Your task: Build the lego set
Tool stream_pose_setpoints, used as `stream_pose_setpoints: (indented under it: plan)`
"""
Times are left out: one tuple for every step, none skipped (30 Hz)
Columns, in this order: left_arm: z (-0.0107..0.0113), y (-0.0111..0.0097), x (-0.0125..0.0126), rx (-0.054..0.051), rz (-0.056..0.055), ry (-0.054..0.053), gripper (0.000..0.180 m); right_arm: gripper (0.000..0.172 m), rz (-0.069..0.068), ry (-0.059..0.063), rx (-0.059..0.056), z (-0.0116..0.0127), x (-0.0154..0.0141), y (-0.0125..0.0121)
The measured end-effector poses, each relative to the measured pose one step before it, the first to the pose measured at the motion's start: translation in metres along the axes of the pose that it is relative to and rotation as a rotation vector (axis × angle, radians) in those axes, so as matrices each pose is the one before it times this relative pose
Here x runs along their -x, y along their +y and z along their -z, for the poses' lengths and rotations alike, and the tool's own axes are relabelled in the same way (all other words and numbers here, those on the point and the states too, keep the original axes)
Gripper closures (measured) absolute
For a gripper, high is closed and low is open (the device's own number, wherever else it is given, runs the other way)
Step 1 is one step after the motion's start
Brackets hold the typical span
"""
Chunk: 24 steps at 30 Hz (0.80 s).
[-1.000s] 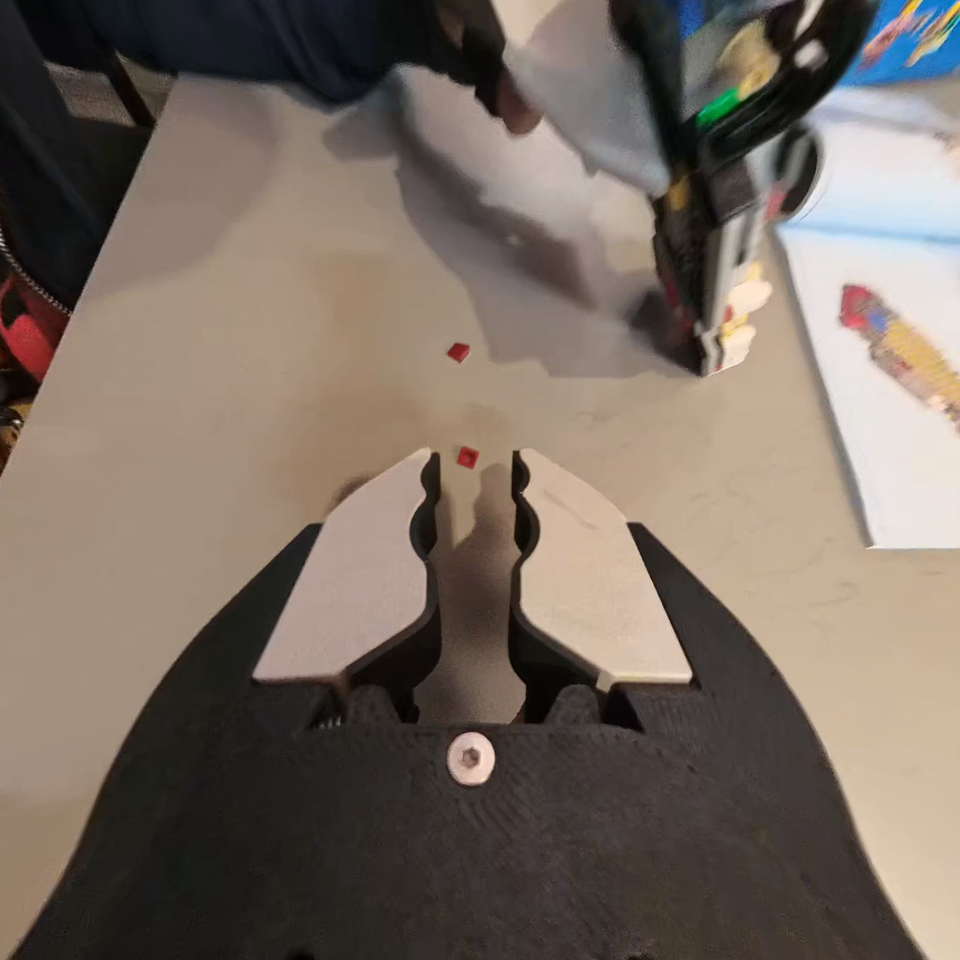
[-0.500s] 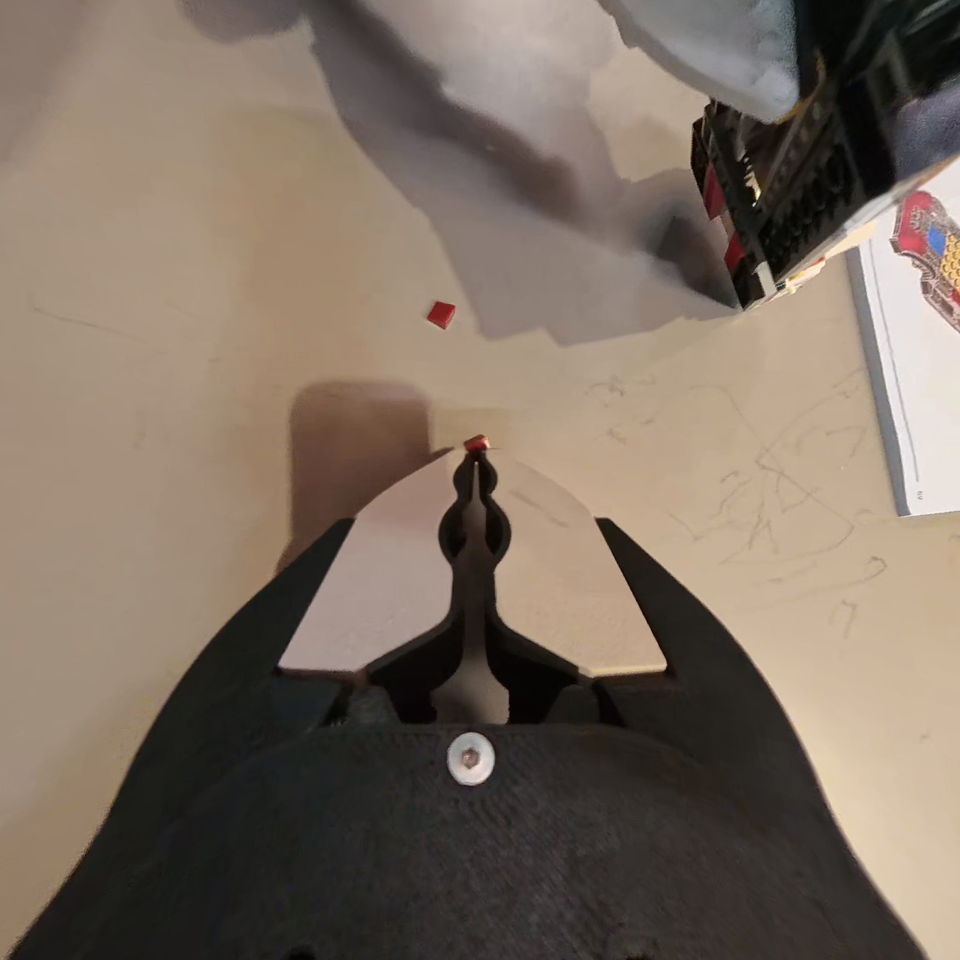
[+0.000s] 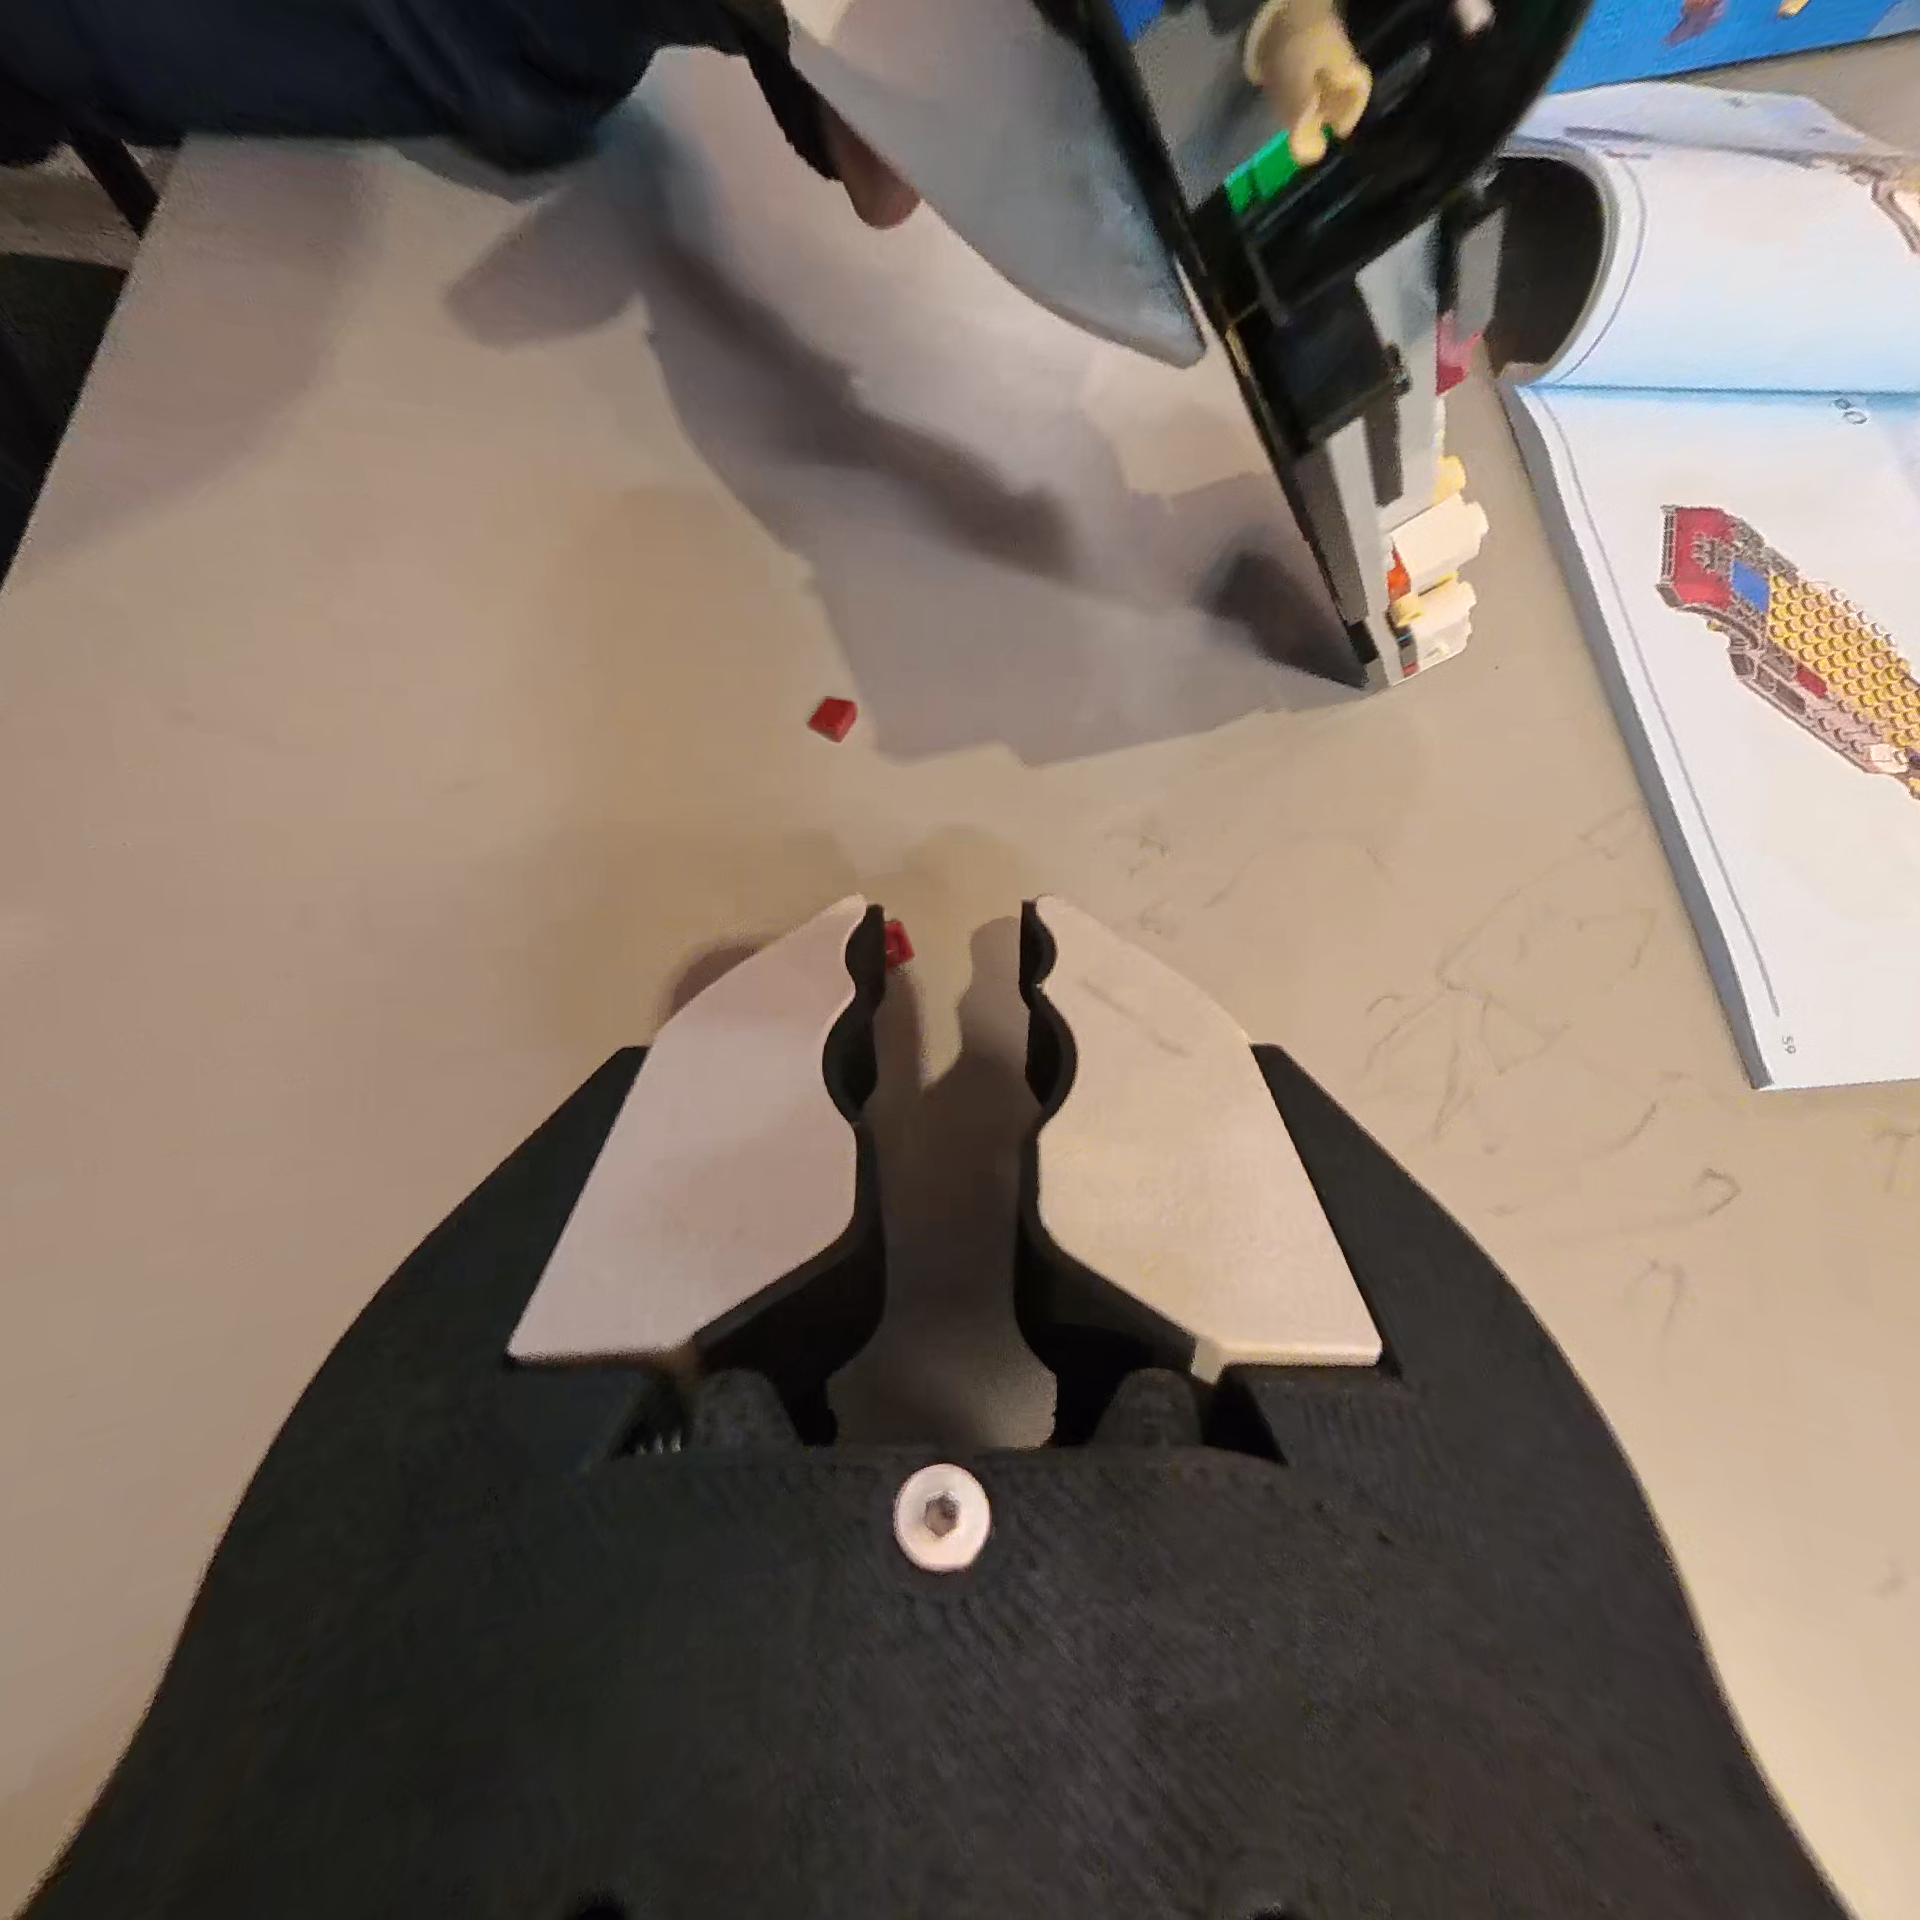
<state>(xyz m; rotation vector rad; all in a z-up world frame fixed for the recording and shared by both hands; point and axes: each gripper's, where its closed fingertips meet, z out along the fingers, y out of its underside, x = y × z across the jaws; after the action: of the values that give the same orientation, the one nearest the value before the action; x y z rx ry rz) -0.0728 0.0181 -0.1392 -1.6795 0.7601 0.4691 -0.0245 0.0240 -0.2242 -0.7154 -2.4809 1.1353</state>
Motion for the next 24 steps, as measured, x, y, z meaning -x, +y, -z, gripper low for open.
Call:
stream_pose_setpoints:
  plan:
    - [-0.00027, 0.00294, 0.00083, 0.0110, -0.0030, -0.0033, 0.156, 0.147, 0.0001, -0.0054, 0.0010, -0.00044, -0.00045, 0.00008]
    - [-0.00031, 0.00250, 0.00111, 0.0087, -0.0026, -0.0049, 0.156, 0.147, 0.0042, -0.0053, 0.0034, -0.00035, 0.00048, 0.00047]
    - [-0.00023, 0.00204, 0.00131, 0.0078, -0.0041, -0.0053, 0.156, 0.147, 0.0058, -0.0018, 0.0054, -0.00013, 0.00062, 0.00097]
    - [-0.00003, 0.00145, 0.00103, 0.0069, -0.0037, -0.0034, 0.156, 0.147, 0.0051, 0.0034, 0.0127, -0.00028, 0.00013, 0.00225]
    - [0.00011, 0.00087, 0.00060, 0.0048, -0.0039, -0.0021, 0.156, 0.146, 0.0083, 0.0071, 0.0200, -0.00049, -0.00043, 0.00356]
    - [0.00009, 0.00074, 0.00040, 0.0037, -0.0036, -0.0020, 0.156, 0.146, 0.0115, 0.0080, 0.0202, -0.00043, -0.00037, 0.00367]
    - [-0.00005, 0.00050, 0.00018, 0.0037, -0.0051, -0.0020, 0.156, 0.146, 0.0104, 0.0069, 0.0134, -0.00020, -0.00036, 0.00264]
    - [-0.00024, 0.00054, -0.00008, 0.0049, -0.0078, -0.0019, 0.156, 0.146, 0.0080, 0.0053, 0.0060, 0.00005, -0.00011, 0.00147]
    - [-0.00024, 0.00059, -0.00020, 0.0054, -0.0089, -0.0014, 0.156, 0.146, 0.0060, 0.0036, 0.0013, 0.00025, -0.00006, 0.00059]
    - [-0.00022, 0.00033, -0.00051, 0.0039, -0.0063, 0.0000, 0.156, 0.146, 0.0012, 0.0021, -0.0017, 0.00041, -0.00031, 0.00015]
    - [-0.00006, -0.00015, -0.00076, 0.0020, -0.0038, 0.0023, 0.156, 0.146, -0.0042, -0.0004, -0.0038, 0.00046, -0.00041, -0.00020]
    - [0.00007, -0.00047, -0.00046, 0.0003, -0.0041, 0.0010, 0.156, 0.146, -0.0051, -0.0019, -0.0042, 0.00041, -0.00034, -0.00039]
    - [0.00022, -0.00045, -0.00043, -0.0004, -0.0039, 0.0008, 0.156, 0.146, -0.0023, -0.0018, -0.0042, 0.00049, -0.00010, -0.00040]
    - [0.00042, -0.00061, -0.00010, 0.0005, -0.0048, -0.0013, 0.156, 0.146, 0.0013, -0.0008, -0.0036, 0.00035, 0.00022, -0.00035]
    - [0.00048, -0.00056, -0.00007, 0.0003, -0.0065, -0.0014, 0.156, 0.146, 0.0034, 0.0004, -0.0013, 0.00014, 0.00027, -0.00005]
    - [0.00035, -0.00039, 0.00007, 0.0001, -0.0057, -0.0022, 0.156, 0.145, 0.0032, 0.0004, 0.0023, -0.00028, 0.00024, 0.00020]
    - [0.00007, -0.00018, -0.00009, -0.0001, -0.0040, -0.0027, 0.156, 0.145, 0.0018, 0.0003, 0.0055, -0.00063, 0.00019, 0.00065]
    - [-0.00009, 0.00010, -0.00009, -0.0006, -0.0020, -0.0022, 0.156, 0.144, 0.0022, -0.0012, 0.0071, -0.00068, 0.00034, 0.00084]
    - [-0.00044, 0.00064, -0.00037, 0.0008, -0.0006, -0.0003, 0.156, 0.144, 0.0028, -0.0018, 0.0047, -0.00057, 0.00046, 0.00049]
    - [-0.00053, 0.00099, -0.00066, 0.0035, -0.0020, 0.0003, 0.156, 0.143, 0.0017, -0.0001, 0.0001, -0.00003, 0.00026, 0.00004]
    - [-0.00072, 0.00121, -0.00082, 0.0041, -0.0051, -0.0004, 0.156, 0.143, 0.0016, -0.0001, -0.0005, 0.00010, 0.00015, 0.00002]
    - [-0.00069, 0.00107, -0.00036, 0.0029, -0.0047, -0.0033, 0.156, 0.143, 0.0015, 0.0001, -0.0006, 0.00004, 0.00018, -0.00006]
    - [-0.00084, 0.00076, 0.00018, 0.0014, -0.0001, -0.0054, 0.156, 0.143, 0.0003, 0.0009, -0.0004, 0.00002, -0.00006, -0.00002]
    - [-0.00061, 0.00037, 0.00004, 0.0011, 0.0018, -0.0021, 0.156, 0.143, -0.0005, 0.0002, -0.0001, 0.00005, -0.00005, 0.00006]
